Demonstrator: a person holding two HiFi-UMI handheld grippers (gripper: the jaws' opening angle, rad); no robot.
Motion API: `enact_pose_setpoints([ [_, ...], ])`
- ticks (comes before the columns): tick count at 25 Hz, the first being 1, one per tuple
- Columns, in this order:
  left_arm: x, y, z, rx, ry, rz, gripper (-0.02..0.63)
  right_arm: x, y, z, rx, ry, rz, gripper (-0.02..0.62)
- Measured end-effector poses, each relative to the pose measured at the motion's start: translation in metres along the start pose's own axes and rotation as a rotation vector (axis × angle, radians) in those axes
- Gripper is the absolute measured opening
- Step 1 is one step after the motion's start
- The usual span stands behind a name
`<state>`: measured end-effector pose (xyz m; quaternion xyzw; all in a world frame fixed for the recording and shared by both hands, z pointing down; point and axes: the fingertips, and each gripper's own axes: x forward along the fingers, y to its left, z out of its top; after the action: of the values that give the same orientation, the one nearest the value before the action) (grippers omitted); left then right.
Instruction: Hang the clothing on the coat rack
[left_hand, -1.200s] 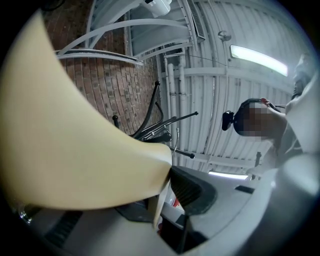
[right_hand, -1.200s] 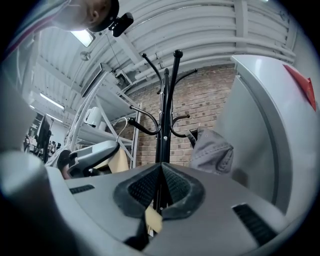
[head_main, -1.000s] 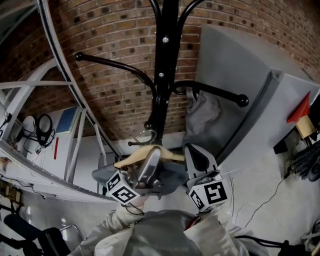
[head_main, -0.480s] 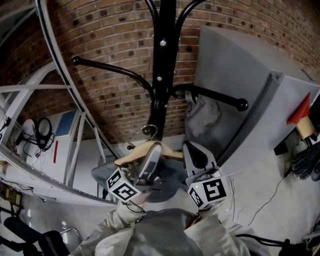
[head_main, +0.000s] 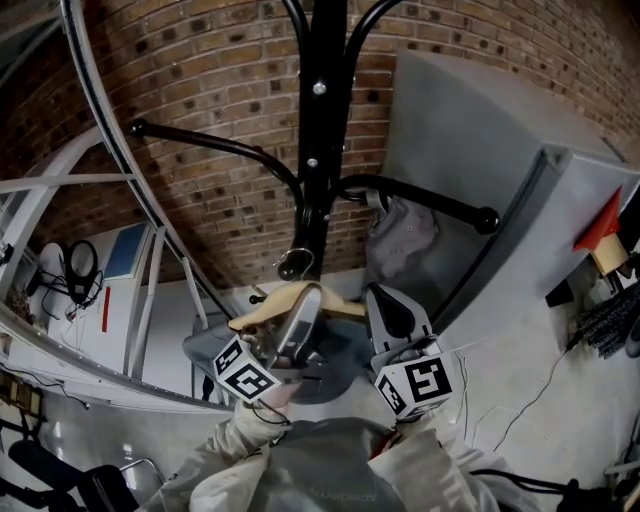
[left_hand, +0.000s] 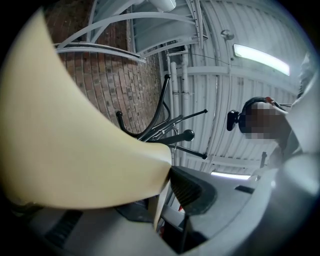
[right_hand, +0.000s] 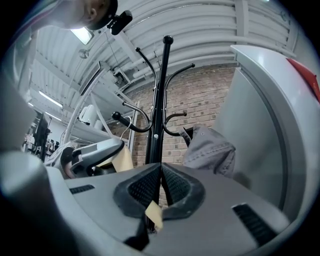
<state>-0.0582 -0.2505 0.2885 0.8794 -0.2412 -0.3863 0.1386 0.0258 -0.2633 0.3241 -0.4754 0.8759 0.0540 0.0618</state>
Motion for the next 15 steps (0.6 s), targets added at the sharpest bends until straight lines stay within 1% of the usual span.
enact_pose_setpoints([
  [15,0.004,0.023,-0.006,-0.021,0.015,0.01,0.106,0.008,-0.008,-0.013,0.008,0.034,-0.018,0.025],
])
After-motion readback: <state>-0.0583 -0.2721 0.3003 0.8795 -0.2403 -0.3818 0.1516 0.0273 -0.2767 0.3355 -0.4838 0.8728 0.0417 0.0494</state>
